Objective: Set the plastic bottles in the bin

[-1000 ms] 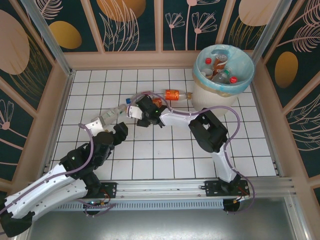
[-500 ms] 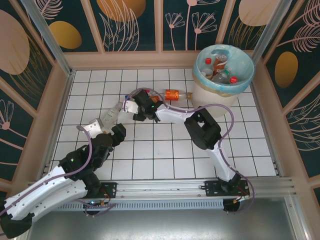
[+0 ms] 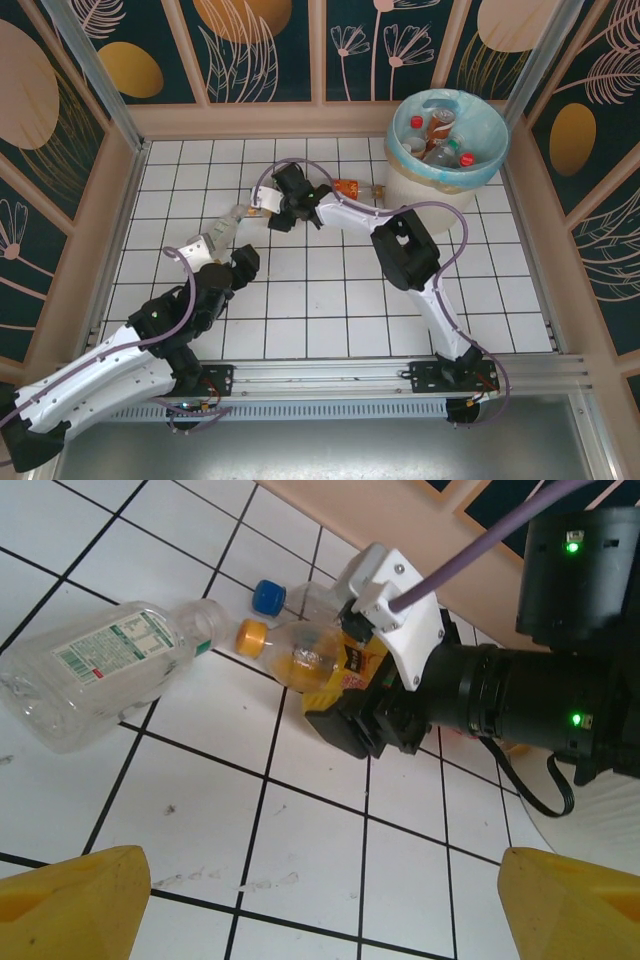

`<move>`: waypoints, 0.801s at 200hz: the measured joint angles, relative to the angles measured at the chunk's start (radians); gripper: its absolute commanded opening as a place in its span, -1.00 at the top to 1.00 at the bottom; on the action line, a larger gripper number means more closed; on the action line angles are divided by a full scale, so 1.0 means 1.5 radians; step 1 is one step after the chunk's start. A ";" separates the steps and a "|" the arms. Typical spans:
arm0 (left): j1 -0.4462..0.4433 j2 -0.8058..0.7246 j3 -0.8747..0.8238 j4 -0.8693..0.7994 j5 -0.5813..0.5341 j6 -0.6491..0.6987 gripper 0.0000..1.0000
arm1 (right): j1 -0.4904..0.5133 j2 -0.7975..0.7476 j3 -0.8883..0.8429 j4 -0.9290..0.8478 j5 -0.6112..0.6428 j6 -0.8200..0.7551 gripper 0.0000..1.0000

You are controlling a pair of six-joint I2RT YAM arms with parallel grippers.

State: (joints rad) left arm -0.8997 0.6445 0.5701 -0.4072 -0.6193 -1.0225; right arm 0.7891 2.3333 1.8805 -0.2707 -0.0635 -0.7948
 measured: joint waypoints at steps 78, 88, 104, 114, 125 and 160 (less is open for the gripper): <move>0.000 0.017 -0.004 0.033 0.007 0.010 -0.79 | -0.007 0.059 0.106 -0.091 -0.020 -0.008 -0.45; 0.000 0.018 -0.004 0.035 0.007 0.013 -0.79 | -0.008 0.071 0.129 -0.097 -0.024 -0.008 -0.45; 0.000 0.017 -0.004 0.037 0.005 0.015 -0.79 | -0.008 0.087 0.155 -0.108 -0.029 -0.010 -0.44; 0.000 0.017 -0.004 0.037 0.005 0.016 -0.79 | -0.008 0.092 0.165 -0.112 -0.029 -0.013 -0.42; 0.000 0.017 -0.004 0.037 0.005 0.016 -0.80 | -0.008 0.093 0.170 -0.118 -0.029 -0.015 -0.41; 0.000 0.005 -0.004 0.037 0.003 0.015 -0.80 | -0.008 0.093 0.172 -0.136 -0.030 -0.024 -0.46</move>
State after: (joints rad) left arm -0.8997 0.6525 0.5644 -0.3519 -0.6151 -0.9997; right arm 0.7773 2.4733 2.1380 -0.4744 -0.1081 -0.8314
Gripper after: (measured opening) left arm 0.898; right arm 0.720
